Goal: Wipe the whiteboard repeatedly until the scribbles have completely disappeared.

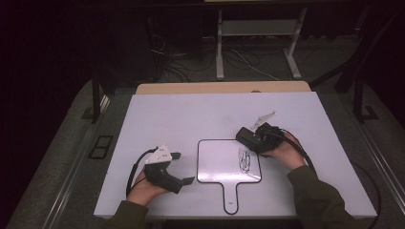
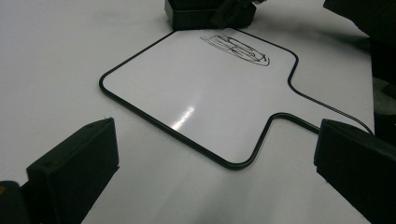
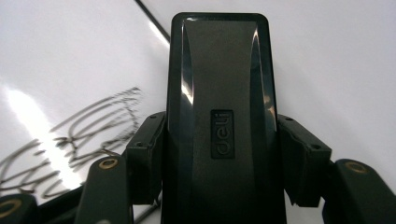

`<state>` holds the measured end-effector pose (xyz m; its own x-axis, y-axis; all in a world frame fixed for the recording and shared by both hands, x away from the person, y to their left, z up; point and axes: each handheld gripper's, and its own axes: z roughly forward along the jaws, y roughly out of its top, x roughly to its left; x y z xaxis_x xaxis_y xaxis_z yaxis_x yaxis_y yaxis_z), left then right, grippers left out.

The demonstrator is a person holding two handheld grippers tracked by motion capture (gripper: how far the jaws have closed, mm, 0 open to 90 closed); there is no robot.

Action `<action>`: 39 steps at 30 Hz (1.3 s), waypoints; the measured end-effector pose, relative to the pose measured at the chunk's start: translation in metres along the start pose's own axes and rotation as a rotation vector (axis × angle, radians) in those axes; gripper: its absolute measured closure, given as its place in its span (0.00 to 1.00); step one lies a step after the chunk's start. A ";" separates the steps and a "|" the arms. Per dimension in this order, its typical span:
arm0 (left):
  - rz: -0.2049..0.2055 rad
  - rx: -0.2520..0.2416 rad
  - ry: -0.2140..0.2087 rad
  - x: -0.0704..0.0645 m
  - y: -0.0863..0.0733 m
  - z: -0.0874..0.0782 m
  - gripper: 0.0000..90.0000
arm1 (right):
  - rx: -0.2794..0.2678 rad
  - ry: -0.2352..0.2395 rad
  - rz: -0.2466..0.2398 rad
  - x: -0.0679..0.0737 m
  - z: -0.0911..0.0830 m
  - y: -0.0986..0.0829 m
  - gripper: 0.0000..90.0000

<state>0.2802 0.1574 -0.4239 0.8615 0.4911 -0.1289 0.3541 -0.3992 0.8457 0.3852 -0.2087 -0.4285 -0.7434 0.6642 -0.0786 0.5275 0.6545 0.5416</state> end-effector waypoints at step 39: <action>0.002 0.005 -0.001 0.000 0.000 0.000 0.00 | 0.031 -0.041 -0.012 0.006 -0.001 0.003 0.43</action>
<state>0.2797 0.1575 -0.4235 0.8626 0.4893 -0.1281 0.3542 -0.4037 0.8435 0.3817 -0.2032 -0.4267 -0.7328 0.6699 -0.1193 0.5317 0.6732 0.5139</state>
